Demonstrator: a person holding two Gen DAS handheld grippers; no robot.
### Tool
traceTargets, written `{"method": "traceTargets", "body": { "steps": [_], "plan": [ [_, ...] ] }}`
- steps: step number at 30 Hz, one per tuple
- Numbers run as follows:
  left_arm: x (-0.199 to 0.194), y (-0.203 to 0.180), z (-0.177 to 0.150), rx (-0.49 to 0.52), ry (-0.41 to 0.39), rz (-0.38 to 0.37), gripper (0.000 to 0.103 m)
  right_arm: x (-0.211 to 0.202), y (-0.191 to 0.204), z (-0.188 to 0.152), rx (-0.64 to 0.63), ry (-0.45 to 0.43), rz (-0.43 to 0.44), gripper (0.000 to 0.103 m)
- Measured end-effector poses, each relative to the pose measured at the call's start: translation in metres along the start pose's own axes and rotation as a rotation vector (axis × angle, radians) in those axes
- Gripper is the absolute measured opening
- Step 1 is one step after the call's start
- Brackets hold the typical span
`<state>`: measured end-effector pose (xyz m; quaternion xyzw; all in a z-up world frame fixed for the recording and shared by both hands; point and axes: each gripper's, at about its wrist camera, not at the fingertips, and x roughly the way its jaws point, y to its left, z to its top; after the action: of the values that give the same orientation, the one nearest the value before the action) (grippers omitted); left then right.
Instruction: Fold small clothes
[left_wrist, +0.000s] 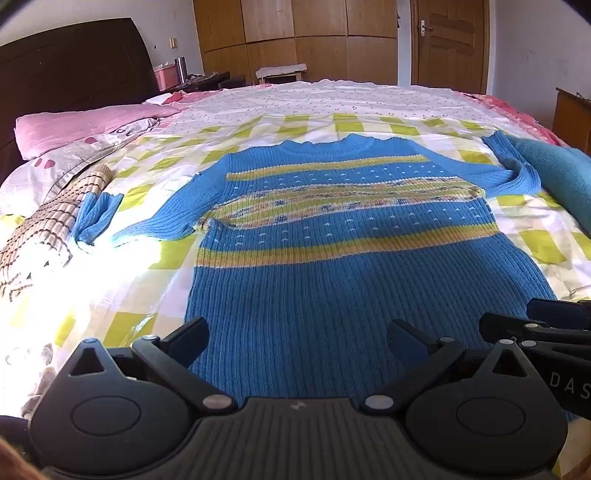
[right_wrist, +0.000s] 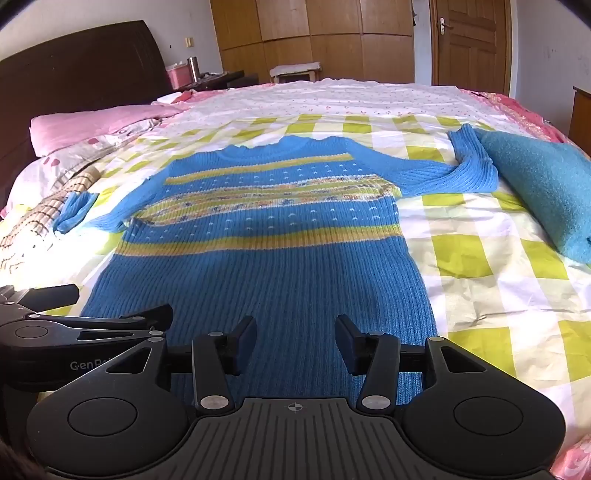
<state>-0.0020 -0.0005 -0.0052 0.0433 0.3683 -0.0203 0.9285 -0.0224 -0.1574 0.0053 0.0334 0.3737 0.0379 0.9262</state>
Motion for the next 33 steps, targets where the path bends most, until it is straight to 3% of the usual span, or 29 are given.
{"method": "traceTargets", "body": {
  "steps": [33],
  "plan": [
    [0.0053, -0.0047, 0.0043, 0.02, 0.027, -0.003, 0.103, 0.0008, 0.0033, 0.0011, -0.053, -0.009, -0.056, 0.047]
  ]
}}
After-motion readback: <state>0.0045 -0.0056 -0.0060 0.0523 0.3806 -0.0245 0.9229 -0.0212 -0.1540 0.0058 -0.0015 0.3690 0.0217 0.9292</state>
